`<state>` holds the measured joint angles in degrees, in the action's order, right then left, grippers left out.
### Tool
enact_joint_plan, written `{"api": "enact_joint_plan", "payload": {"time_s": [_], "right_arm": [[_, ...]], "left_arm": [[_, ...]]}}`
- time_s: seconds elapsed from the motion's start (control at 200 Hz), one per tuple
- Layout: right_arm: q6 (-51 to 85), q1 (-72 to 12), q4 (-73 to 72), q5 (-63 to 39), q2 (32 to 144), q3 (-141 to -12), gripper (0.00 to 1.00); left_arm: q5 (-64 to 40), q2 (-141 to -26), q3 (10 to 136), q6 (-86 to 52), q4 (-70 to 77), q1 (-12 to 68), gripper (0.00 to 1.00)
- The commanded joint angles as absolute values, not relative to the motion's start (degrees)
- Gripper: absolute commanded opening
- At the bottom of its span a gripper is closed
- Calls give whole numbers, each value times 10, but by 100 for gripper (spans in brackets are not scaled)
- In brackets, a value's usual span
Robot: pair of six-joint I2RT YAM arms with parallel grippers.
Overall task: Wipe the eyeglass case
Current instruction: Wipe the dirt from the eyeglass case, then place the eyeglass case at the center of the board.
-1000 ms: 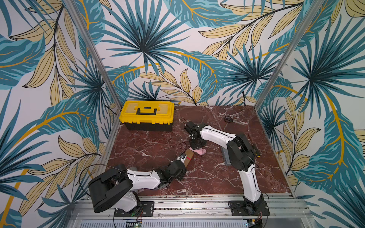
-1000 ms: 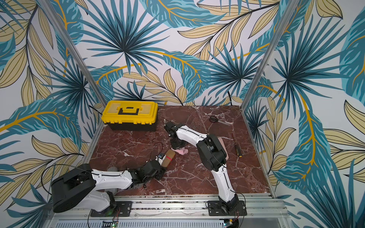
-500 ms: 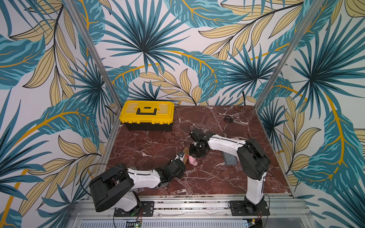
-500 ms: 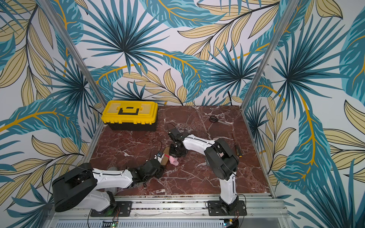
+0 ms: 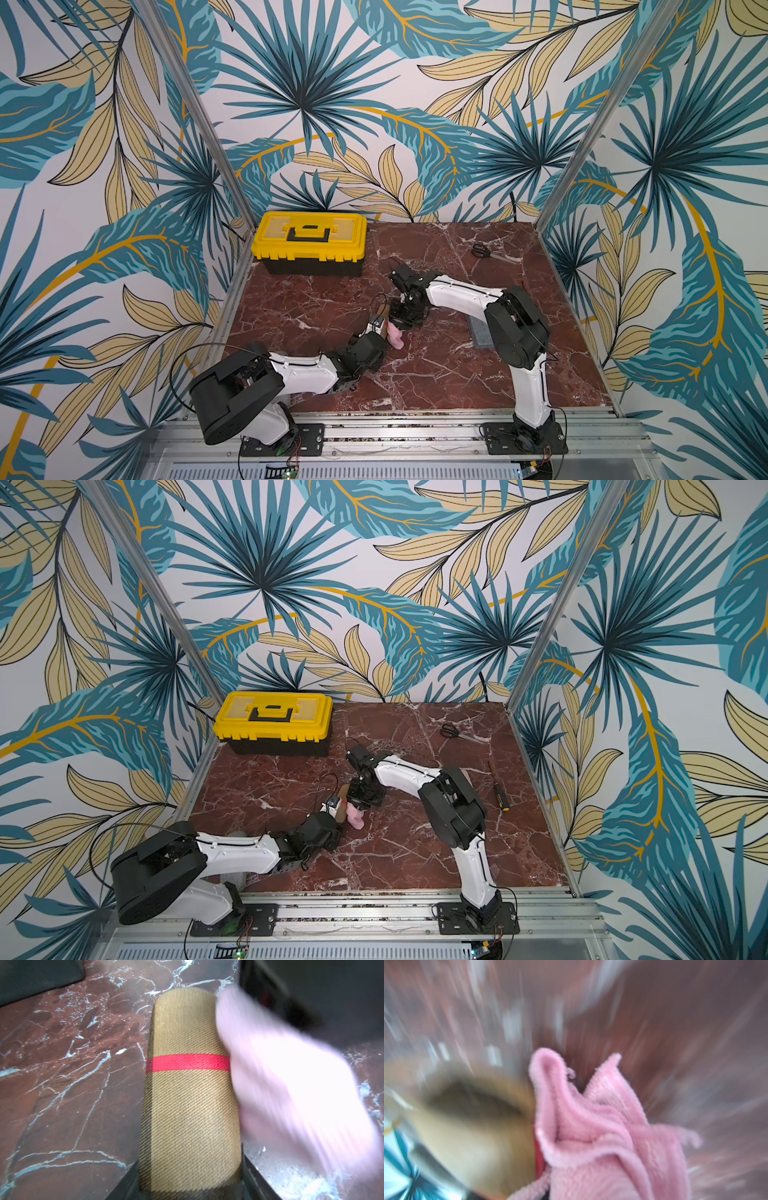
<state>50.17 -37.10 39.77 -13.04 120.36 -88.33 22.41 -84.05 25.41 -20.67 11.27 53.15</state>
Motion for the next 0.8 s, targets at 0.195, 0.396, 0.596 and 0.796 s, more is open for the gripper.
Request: {"api": "enact_joint_plan", "payload": {"time_s": [0.195,0.396,0.596,0.796], "right_arm": [[490,-387,343,-134,1169,-801,0],[584,-445,277,-200,1114,-714,0],[536,-414,319,-177,1167,-818,0],[435,-308,437,-86,1288,-1025,0]], "left_arm": [[123,-856,262,-195,93,544,34],[119,-861,265,-195,92,540,33],[115,-857,269,-194,83,540,33],[75,-847,281,-204,47,540,33]]}}
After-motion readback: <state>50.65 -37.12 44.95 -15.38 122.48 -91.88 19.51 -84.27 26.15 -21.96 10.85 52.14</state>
